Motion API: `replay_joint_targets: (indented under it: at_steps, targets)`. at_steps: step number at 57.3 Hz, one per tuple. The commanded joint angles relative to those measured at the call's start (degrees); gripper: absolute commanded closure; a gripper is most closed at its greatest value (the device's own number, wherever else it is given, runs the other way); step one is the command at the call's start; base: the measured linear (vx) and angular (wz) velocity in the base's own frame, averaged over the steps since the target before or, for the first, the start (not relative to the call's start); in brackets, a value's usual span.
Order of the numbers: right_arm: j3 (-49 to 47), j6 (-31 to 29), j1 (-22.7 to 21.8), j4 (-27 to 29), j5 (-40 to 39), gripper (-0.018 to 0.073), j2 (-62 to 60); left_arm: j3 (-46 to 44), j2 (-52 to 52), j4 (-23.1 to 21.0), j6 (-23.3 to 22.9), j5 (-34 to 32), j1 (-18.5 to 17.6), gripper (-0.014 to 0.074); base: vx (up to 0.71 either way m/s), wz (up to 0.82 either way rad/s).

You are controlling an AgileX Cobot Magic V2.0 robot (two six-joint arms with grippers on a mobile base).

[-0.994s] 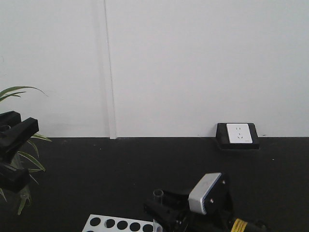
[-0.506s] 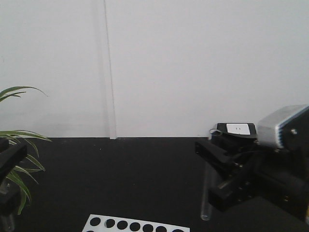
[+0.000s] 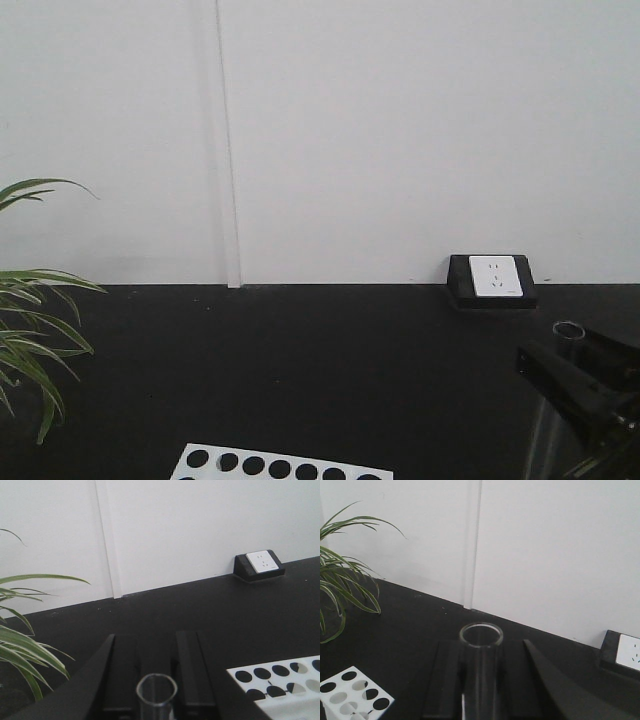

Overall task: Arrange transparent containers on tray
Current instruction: 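Close the right gripper on the tube and lift it out of the rack, then hold both tubes upright while the base drives to the yellow tray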

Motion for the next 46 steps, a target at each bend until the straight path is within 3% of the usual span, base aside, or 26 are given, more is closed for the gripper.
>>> replay_joint_targets:
  at_steps: [1,46]
  targets:
    - [-1.8,0.0,0.0,-0.3,-2.1,0.0572,-0.5,-1.5,0.0,-0.3,-0.3,-2.5,-0.4,0.0603,0.00,0.00]
    - [-1.8,0.0,0.0,-0.3,-2.1,0.0572,-0.4,-1.5,0.0,-0.3,-0.3,-2.6,-0.4,0.0603,-0.01,0.01]
